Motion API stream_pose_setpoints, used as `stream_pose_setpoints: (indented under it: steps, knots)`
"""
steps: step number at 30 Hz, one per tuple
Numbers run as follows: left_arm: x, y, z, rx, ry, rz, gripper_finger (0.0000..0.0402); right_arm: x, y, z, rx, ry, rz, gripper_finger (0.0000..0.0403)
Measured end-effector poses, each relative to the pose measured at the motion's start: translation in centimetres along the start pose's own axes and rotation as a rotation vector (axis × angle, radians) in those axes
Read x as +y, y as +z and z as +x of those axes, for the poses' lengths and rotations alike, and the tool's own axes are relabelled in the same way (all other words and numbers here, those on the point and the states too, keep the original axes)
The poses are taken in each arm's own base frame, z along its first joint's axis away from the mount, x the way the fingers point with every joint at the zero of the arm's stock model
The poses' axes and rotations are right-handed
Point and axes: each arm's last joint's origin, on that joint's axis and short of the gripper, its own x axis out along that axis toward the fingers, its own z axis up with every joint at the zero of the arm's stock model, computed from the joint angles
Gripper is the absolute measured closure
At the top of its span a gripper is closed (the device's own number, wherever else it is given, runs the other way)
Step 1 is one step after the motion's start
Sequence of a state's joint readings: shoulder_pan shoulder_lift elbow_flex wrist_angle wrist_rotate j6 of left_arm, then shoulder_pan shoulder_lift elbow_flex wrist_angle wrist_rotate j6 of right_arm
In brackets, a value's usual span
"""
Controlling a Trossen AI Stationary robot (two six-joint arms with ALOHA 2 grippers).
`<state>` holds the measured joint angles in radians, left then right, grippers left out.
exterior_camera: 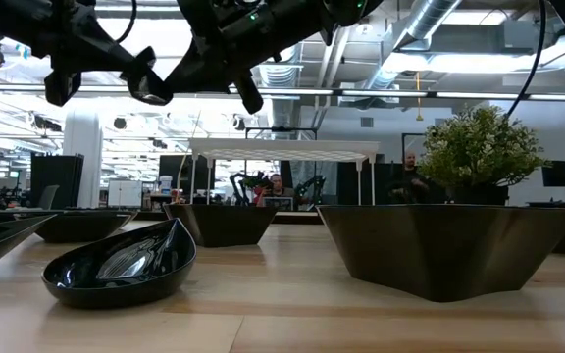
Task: Pick & Place Mini shaped plates
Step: Put the black drop shaped plate on the shelf
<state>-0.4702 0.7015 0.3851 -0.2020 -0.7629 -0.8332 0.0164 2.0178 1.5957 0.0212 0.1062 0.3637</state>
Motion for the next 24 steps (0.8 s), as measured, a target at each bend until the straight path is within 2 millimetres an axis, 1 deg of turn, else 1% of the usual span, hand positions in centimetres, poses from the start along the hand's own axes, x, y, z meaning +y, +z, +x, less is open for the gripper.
stream_pose_setpoints:
  steps: [5,11,24]
  knots:
    - [0.1,0.4,-0.5,-0.008,-0.034,0.017,0.0398,0.0,-0.1,0.0,0.006,-0.002,0.0,0.0403]
    - [0.3,0.9,-1.3,0.024,-0.127,0.041,0.0398,-0.4,0.1,0.0,0.006,-0.01,0.003,0.0403]
    - [1.5,-0.5,-1.7,0.26,-0.122,-0.023,0.0398,-1.4,0.5,0.0,0.001,-0.029,0.017,0.0403]
